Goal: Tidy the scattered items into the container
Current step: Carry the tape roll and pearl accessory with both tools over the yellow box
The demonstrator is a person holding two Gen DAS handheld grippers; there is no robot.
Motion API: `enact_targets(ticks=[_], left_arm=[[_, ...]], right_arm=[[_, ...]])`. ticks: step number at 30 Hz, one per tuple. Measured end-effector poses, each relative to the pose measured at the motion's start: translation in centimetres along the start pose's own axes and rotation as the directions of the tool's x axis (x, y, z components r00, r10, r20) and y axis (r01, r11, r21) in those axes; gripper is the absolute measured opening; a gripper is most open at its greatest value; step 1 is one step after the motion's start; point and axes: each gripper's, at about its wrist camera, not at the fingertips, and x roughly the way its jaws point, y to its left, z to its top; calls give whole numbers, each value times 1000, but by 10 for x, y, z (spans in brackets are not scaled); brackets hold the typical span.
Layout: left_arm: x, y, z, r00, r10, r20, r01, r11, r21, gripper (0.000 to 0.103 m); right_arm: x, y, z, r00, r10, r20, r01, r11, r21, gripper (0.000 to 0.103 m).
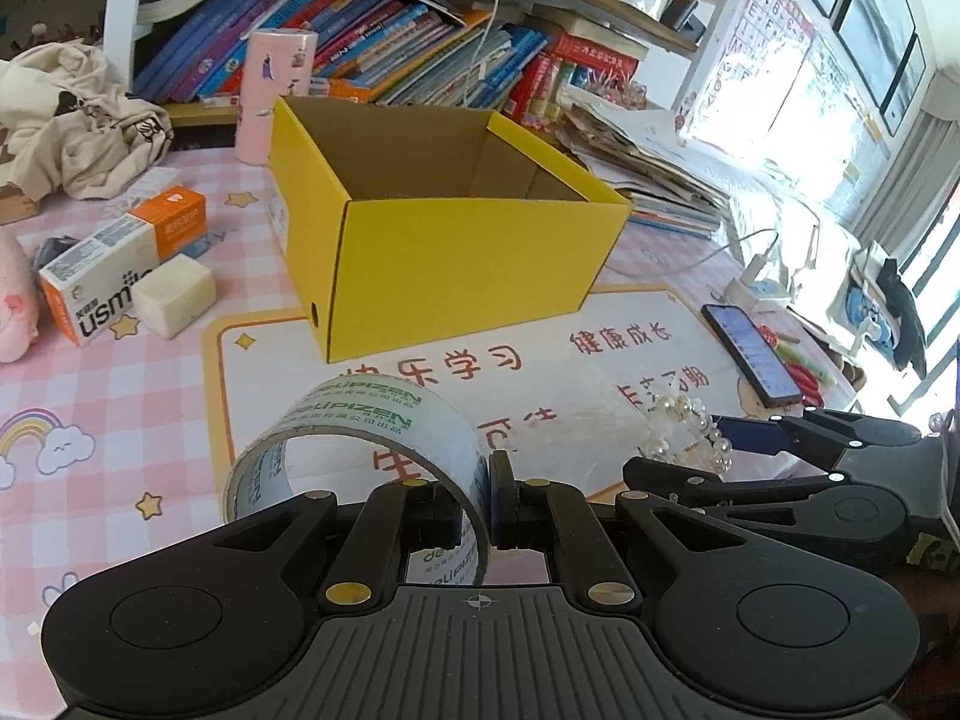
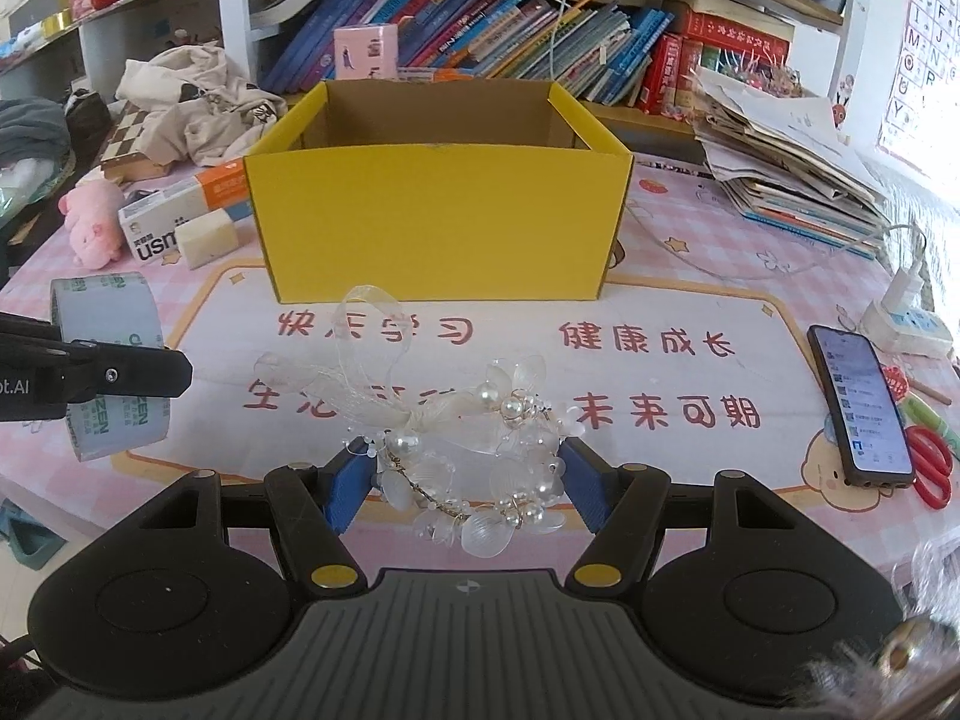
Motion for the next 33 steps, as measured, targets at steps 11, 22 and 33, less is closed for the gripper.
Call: enact_targets(ticks=[11,22,33], left_arm=[[11,-6,4,1000,3,-23,-3,1000,2,7],[20,-19,13,1000,-16,-10,16,999,43,7],[21,-36,36,998,-29,64,22,994,110,7]], right_arm=[[9,-10,2,1000,12,-21,-12,1000,4,65],[11,-22,10,1000,5,-11,-5,1000,6,65],[10,-35,33,999,19,41,-18,999,-29,65]])
